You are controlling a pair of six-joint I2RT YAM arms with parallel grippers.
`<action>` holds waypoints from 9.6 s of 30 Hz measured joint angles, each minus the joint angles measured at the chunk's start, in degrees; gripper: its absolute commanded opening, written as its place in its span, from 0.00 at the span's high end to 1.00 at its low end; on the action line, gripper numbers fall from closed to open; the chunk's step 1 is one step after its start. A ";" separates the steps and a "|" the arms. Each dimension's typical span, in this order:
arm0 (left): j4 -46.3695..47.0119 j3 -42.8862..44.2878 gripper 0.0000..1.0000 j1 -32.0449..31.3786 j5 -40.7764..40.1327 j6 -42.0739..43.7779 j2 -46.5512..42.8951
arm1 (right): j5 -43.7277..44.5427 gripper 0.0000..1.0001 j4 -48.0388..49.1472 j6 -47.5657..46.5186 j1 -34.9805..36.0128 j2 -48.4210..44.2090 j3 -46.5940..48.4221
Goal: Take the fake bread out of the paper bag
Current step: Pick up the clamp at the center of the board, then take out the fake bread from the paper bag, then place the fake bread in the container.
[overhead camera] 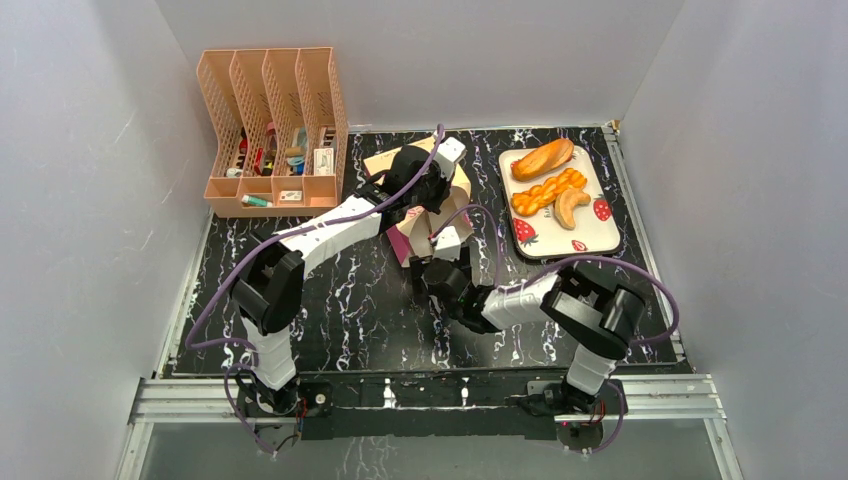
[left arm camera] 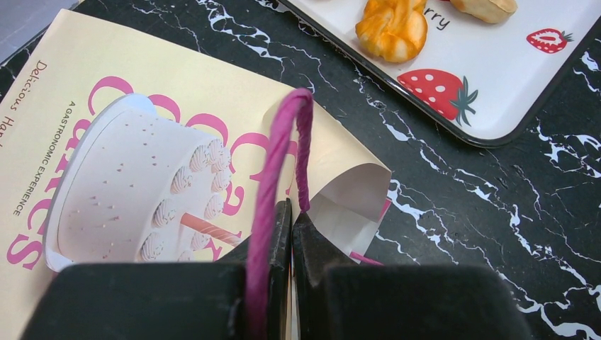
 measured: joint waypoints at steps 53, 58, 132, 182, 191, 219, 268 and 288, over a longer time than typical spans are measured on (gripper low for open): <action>-1.62 -0.15 1.00 -0.13 -0.22 0.66 -4.28 | -0.50 0.55 -5.29 3.74 -1.25 -1.29 2.78; -2.54 -0.15 1.00 -0.20 -0.07 0.92 -4.28 | -0.13 0.55 -9.88 4.11 -1.36 -2.27 4.63; -7.41 2.27 1.00 -0.20 3.21 -2.03 -4.90 | -29.75 0.88 -3.72 22.53 -13.16 0.70 9.01; -5.70 2.08 1.00 -0.11 0.94 -5.35 -4.98 | -30.93 0.67 -6.27 18.32 -12.00 4.20 10.67; -4.02 1.20 1.00 0.66 0.52 -5.53 -5.01 | -30.60 0.60 -5.90 19.06 -12.07 7.48 13.33; -1.11 0.76 1.00 -0.63 -4.11 -7.06 -5.38 | -30.14 1.00 -14.05 20.04 -11.34 -13.51 1.36; 2.43 -2.08 1.00 4.70 -3.80 -8.90 -4.92 | -20.31 1.00 -24.70 24.72 -49.96 -19.50 2.43; 2.36 -2.78 1.00 4.70 -3.21 -8.76 -5.57 | -26.40 0.60 -21.09 29.88 -54.03 -13.31 4.61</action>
